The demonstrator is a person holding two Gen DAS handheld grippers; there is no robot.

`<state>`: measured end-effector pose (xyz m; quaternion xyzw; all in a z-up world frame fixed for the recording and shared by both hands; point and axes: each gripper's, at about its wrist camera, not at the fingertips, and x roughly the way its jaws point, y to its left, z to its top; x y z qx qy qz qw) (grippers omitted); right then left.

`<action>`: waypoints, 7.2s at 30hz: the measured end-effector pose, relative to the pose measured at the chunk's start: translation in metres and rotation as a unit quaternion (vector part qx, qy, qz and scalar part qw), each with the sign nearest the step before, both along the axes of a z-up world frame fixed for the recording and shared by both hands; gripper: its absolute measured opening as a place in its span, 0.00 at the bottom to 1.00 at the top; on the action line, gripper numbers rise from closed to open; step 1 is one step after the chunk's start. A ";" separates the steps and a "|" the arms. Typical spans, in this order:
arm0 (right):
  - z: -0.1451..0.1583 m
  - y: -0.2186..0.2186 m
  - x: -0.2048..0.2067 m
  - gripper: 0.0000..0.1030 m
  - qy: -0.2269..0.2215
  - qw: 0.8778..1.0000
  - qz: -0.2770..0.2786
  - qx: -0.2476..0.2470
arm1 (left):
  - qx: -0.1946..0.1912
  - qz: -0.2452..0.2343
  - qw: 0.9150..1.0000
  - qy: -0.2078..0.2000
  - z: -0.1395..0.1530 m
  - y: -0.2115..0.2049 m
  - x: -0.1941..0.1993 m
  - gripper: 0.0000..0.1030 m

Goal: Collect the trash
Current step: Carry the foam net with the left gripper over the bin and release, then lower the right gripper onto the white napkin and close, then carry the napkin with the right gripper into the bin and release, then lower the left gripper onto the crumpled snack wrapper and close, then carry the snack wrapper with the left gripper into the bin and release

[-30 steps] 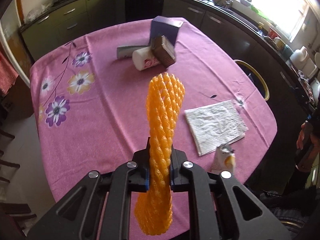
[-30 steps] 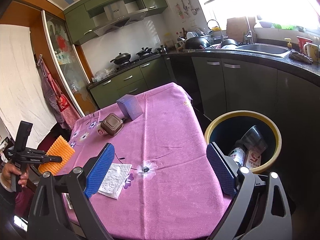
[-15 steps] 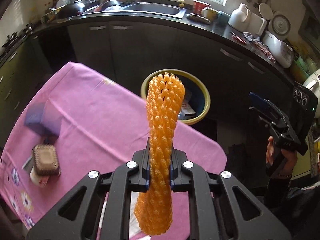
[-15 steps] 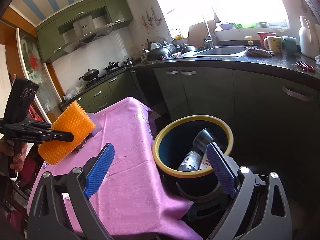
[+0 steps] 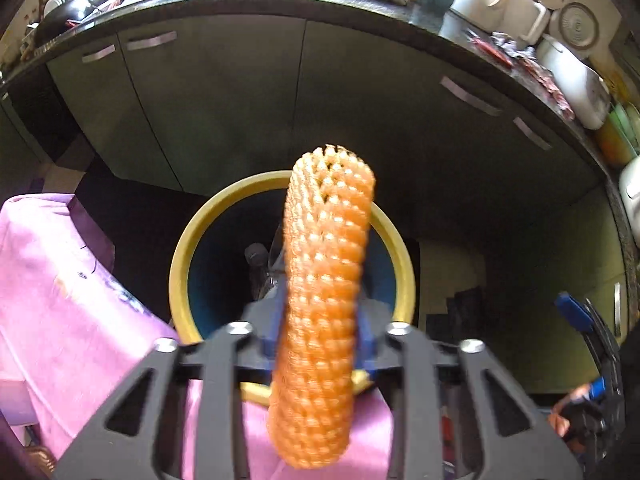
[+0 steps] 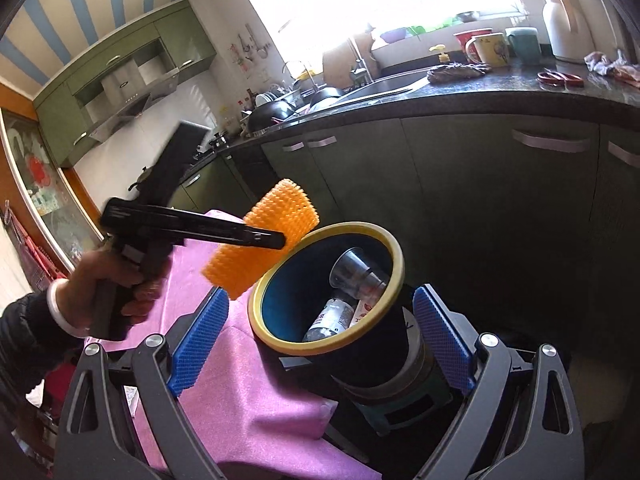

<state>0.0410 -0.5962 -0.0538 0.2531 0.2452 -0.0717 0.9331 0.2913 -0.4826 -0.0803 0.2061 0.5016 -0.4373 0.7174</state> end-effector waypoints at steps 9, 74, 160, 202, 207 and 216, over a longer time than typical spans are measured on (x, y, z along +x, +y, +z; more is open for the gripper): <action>-0.001 -0.002 0.002 0.90 -0.001 1.000 0.001 0.012 | 0.002 0.020 1.000 -0.013 0.005 0.008 0.011 0.74; -0.052 0.327 0.151 0.08 0.111 0.762 0.591 -0.241 | -0.208 0.364 0.906 -0.054 0.059 0.516 -0.169 0.87; 0.007 0.150 0.056 0.60 0.053 0.962 0.235 -0.127 | 0.072 0.183 0.980 0.020 -0.032 0.379 -0.142 0.44; -0.021 0.022 0.007 0.60 0.076 0.990 0.094 -0.073 | 0.051 -0.028 0.998 -0.001 -0.044 -0.002 0.008 0.28; -0.025 0.018 0.007 0.60 0.080 0.990 0.091 -0.067 | 0.068 -0.021 0.997 0.011 -0.072 -0.018 0.022 0.30; -0.018 0.033 0.010 0.61 0.074 0.989 0.101 -0.075 | -0.005 -0.007 1.000 -0.024 -0.035 0.023 0.013 0.52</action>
